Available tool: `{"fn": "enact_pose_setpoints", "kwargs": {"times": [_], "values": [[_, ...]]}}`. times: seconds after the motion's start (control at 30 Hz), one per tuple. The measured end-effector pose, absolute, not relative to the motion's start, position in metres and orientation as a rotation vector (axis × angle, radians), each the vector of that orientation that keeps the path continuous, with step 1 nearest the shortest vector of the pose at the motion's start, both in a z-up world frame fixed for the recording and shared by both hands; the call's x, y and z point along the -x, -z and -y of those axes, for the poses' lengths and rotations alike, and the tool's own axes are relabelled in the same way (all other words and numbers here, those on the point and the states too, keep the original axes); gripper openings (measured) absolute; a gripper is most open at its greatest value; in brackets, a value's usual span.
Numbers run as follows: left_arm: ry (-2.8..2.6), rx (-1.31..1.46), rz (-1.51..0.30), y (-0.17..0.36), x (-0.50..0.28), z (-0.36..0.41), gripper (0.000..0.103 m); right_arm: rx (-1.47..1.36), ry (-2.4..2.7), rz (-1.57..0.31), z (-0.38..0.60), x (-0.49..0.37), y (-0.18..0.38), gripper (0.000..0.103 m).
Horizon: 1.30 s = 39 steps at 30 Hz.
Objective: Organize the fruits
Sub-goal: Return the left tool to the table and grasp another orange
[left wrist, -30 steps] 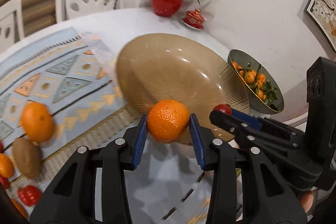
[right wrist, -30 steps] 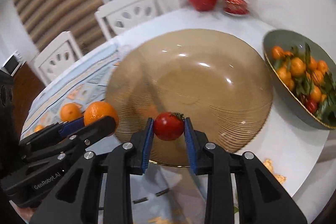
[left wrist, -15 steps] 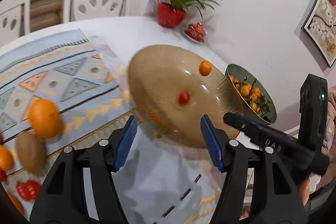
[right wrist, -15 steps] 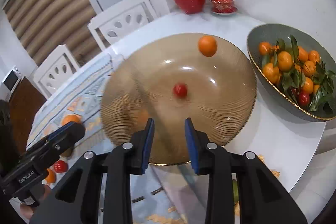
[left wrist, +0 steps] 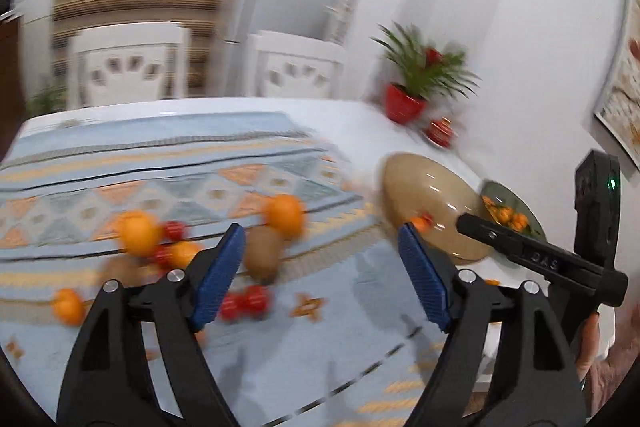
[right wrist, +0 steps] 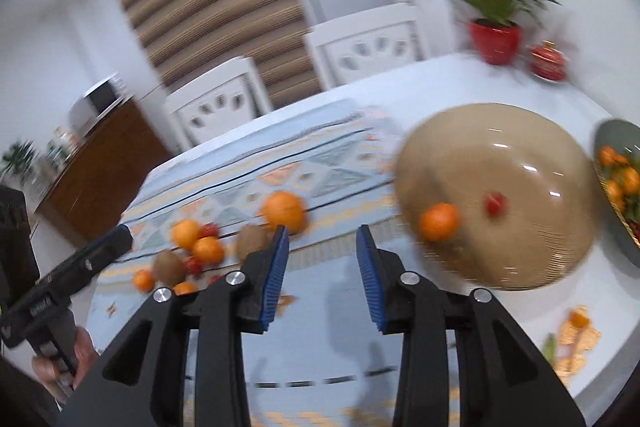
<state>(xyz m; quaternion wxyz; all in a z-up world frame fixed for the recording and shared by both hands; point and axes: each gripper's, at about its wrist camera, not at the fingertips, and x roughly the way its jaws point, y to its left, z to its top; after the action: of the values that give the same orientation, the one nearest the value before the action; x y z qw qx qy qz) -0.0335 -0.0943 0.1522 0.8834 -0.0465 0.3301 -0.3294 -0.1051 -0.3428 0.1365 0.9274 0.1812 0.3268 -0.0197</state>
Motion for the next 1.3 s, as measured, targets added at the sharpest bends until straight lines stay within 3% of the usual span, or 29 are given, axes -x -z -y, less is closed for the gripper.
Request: {"fn": "enact_pose_setpoints", "kwargs": {"times": [0.13, 0.27, 0.47, 0.77, 0.87, 1.3], "values": [[0.567, 0.151, -0.648, -0.164, 0.031, 0.027, 0.079, -0.333, -0.069, -0.68, 0.299, 0.089, -0.142, 0.037], [0.45, 0.176, -0.593, -0.171, 0.03, -0.031, 0.086, -0.26, -0.14, -0.688, 0.252, 0.073, -0.142, 0.047], [0.307, 0.224, -0.601, -0.142, 0.012, -0.089, 0.086, -0.163, -0.25, -0.711, 0.181, 0.047, -0.105, 0.049], [0.27, 0.143, -0.667, -0.056, -0.026, -0.084, 0.086, -0.085, -0.289, -0.778, 0.135, 0.018, -0.034, 0.05], [0.262, 0.143, -0.7, -0.041, -0.032, -0.084, 0.086, -0.073, -0.281, -0.805, 0.134, 0.014, -0.024, 0.056], [0.249, -0.007, -0.809, -0.018, -0.041, -0.056, 0.081, -0.016, -0.257, -0.911, 0.12, -0.002, -0.004, 0.055]]}}
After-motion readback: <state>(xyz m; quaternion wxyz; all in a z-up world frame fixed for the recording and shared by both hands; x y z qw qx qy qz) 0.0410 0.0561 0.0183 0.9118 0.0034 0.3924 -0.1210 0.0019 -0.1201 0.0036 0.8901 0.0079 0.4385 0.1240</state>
